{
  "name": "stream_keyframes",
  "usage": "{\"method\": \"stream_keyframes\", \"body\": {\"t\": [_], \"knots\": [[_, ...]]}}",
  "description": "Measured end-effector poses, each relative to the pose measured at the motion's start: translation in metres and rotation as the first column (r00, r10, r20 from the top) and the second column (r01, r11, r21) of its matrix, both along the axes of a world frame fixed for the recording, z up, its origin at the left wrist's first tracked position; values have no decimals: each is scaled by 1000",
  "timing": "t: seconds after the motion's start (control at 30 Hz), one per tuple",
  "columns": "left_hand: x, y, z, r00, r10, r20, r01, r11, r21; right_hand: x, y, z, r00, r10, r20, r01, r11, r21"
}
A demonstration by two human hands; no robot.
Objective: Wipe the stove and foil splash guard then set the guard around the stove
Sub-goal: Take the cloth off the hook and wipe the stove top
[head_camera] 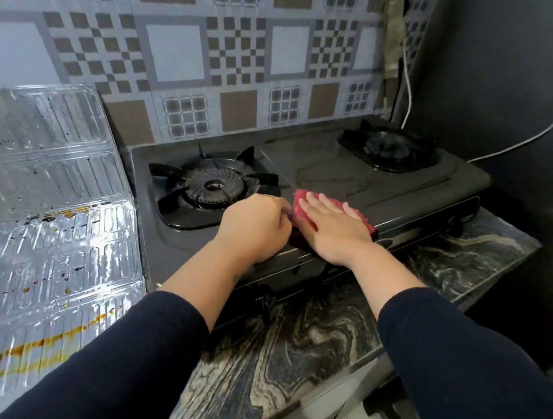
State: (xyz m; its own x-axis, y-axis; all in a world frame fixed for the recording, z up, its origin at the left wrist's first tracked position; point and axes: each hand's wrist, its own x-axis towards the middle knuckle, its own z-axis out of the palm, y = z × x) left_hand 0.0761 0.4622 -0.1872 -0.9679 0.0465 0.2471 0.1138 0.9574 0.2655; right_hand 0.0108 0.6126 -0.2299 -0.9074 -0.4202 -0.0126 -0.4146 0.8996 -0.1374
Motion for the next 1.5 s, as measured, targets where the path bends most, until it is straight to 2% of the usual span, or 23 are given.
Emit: {"method": "stream_keyframes", "body": {"t": [0.13, 0.47, 0.7, 0.9, 1.1, 1.3, 1.5], "knots": [[-20, 23, -5, 997, -75, 20, 75, 997, 7, -13, 29, 0, 997, -72, 1, 72, 997, -1], [-68, 61, -13, 988, -109, 109, 113, 993, -25, -94, 69, 14, 958, -254, 131, 250, 967, 52], [-116, 111, 1, 973, -161, 166, 169, 985, -33, -116, 116, 6, 929, -357, 97, 353, 934, 57], [-156, 144, 4, 973, -167, 159, 177, 983, -48, -152, 161, 7, 878, -467, 102, 462, 884, 74], [-185, 173, 1, 971, -173, 165, 186, 980, -66, -177, 189, 7, 879, -467, 94, 461, 884, 78], [-198, 185, -7, 956, -157, 248, 206, 961, -186, -209, 225, 7, 857, -506, 99, 501, 862, 73], [-199, 184, -7, 958, -141, 251, 190, 965, -183, -247, 245, 11, 840, -531, 111, 523, 847, 99]]}}
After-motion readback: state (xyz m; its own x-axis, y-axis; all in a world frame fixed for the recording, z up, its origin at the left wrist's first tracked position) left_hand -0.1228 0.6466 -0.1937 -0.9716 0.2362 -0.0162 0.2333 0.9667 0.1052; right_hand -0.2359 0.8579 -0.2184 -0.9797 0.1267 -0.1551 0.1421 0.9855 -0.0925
